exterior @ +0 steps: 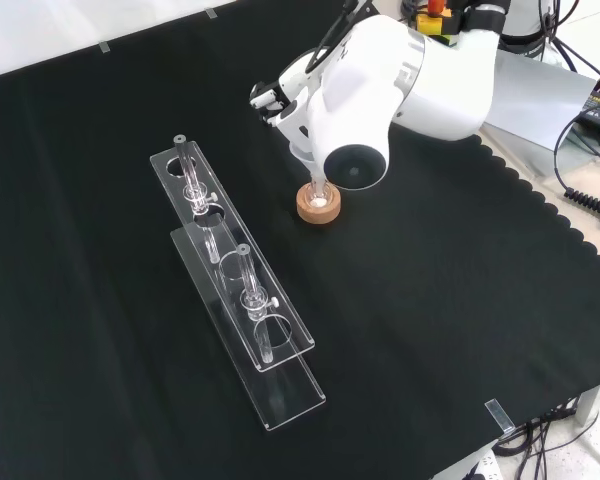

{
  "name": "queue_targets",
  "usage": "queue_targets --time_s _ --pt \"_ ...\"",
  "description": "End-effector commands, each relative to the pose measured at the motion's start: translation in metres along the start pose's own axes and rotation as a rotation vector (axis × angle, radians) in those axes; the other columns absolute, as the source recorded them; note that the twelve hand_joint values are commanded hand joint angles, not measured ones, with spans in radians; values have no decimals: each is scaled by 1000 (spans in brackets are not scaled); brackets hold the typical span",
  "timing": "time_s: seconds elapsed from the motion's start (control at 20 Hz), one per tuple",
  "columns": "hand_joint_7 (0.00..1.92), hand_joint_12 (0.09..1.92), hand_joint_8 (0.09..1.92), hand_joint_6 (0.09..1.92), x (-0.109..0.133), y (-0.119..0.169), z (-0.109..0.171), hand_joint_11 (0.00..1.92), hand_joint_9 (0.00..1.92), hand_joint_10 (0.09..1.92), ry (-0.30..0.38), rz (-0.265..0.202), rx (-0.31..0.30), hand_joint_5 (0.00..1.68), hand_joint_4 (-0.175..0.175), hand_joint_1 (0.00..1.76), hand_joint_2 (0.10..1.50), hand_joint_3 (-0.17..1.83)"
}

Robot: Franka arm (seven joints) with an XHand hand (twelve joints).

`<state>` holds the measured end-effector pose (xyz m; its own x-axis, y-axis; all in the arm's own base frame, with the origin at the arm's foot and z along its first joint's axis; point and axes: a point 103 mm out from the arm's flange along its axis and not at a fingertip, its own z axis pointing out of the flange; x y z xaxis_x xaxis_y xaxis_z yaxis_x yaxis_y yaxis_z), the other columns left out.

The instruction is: Pour all the NaCl from the weighing funnel into the round-bottom flask.

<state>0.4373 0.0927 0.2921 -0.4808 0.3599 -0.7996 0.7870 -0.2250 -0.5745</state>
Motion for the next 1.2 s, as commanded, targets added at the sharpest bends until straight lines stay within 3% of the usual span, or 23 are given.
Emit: queue_targets --time_s 0.05,0.5,1.2 --pt "546 1288 652 965 1 1 -3 434 749 496 -23 5 19 1116 175 1078 702 708" --pt "547 1288 650 965 -2 1 0 431 742 496 -1 2 6 1116 175 1078 703 706" --pt "555 1290 648 969 -19 1 28 434 747 501 147 -24 -52 1113 175 1076 707 702"
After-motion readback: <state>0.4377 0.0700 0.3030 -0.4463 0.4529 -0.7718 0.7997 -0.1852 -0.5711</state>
